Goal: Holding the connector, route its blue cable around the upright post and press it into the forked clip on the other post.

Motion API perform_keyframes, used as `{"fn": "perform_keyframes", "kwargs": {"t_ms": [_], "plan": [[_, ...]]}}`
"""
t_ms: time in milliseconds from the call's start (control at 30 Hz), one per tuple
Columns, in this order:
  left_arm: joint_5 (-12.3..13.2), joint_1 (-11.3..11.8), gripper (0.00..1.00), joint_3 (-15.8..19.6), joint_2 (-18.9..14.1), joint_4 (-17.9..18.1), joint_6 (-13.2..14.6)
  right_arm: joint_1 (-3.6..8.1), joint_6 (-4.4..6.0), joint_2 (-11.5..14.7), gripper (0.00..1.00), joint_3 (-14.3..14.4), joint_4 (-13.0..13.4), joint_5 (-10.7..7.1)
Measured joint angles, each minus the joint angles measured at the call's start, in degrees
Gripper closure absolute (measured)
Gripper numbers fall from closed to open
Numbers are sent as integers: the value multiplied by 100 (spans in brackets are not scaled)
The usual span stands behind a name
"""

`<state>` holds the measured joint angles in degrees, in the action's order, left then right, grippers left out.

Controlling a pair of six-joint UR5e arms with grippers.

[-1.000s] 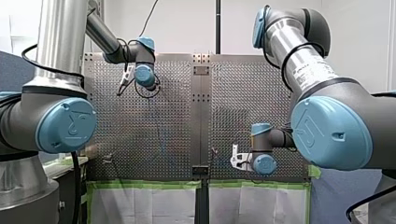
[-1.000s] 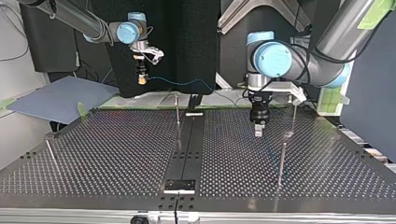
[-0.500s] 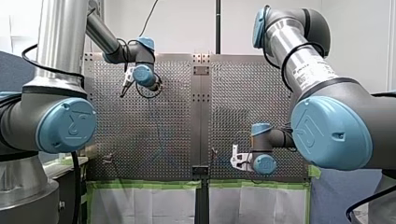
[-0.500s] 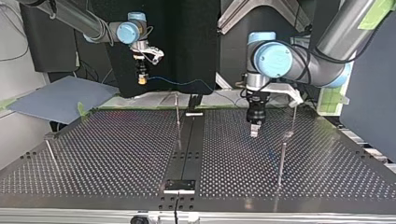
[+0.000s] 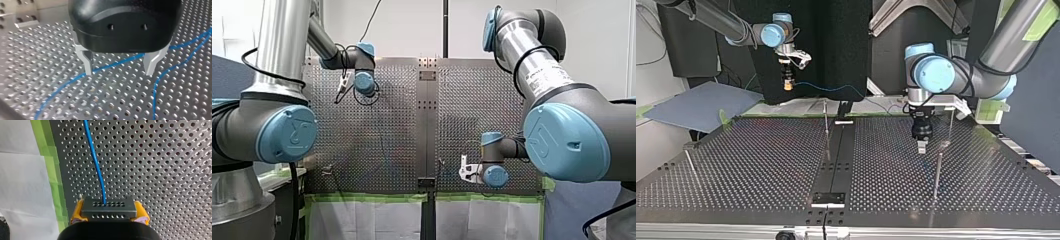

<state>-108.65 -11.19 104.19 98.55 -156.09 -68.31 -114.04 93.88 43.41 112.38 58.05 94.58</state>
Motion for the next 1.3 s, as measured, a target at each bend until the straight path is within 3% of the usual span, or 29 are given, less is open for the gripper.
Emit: {"fn": "perform_keyframes", "kwargs": {"t_ms": [433, 867, 1300], "plan": [[466, 475, 1, -40, 113, 103, 306, 3, -25, 1, 100, 0, -1, 0], [802, 423, 1, 9, 113, 147, 638, 1, -35, -1, 100, 0, 2, 0], [850, 414, 1, 29, 115, 205, 685, 2, -27, -2, 100, 0, 14, 0]]}}
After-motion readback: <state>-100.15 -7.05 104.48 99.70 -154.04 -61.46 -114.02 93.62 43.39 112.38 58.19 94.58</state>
